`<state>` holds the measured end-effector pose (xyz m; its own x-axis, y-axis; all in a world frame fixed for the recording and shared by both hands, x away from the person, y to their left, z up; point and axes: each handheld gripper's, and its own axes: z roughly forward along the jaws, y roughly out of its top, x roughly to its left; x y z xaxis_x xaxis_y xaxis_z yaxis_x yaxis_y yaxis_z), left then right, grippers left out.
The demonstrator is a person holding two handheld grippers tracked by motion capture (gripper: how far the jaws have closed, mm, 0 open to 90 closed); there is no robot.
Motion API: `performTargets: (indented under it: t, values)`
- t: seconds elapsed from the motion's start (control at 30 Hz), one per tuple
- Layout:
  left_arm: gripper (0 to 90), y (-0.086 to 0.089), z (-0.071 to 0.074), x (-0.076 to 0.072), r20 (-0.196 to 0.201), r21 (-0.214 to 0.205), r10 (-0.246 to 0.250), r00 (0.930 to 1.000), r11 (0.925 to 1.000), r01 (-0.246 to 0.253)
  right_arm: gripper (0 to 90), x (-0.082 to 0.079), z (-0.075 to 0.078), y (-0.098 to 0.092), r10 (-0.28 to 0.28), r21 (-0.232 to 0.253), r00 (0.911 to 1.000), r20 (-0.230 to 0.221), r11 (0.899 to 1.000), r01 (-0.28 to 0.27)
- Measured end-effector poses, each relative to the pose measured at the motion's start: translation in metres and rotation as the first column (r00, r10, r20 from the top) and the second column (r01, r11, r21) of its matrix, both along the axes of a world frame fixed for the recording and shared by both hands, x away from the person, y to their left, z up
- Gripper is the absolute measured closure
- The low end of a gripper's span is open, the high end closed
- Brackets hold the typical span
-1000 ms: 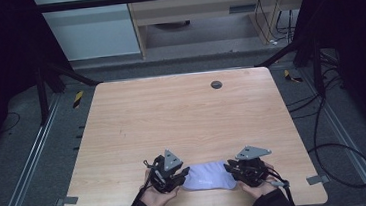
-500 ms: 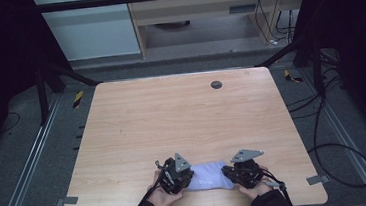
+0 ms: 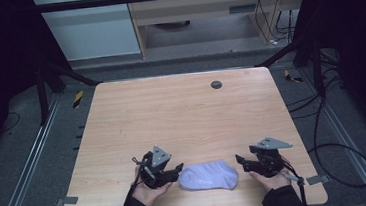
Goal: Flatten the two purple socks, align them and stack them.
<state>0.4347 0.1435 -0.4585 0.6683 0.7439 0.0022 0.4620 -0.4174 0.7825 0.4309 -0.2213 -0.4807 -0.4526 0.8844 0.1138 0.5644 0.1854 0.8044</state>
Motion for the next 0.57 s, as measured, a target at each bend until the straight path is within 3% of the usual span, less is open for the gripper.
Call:
performTargets:
  t: [0.2, 0.47, 0.57]
  values:
    - [32.1, 0.043, -0.001, 0.014, 0.020, -0.007, 0.056, 0.9982, 0.9984, -0.056, 19.5, 0.007, -0.005, -0.027, -0.073, -0.009, 0.9973, -0.005, 0.997, 0.073]
    - [27.8, 0.080, -0.010, 0.027, 0.012, 0.001, 0.114, 0.9935, 0.9935, -0.114, 16.9, 0.012, -0.009, -0.040, -0.088, -0.028, 0.9961, 0.002, 0.996, 0.088]
    - [27.8, 0.091, -0.012, 0.031, 0.005, 0.024, 0.137, 0.9906, 0.9903, -0.137, 16.4, 0.014, -0.010, -0.044, -0.096, -0.041, 0.9953, 0.006, 0.995, 0.096]
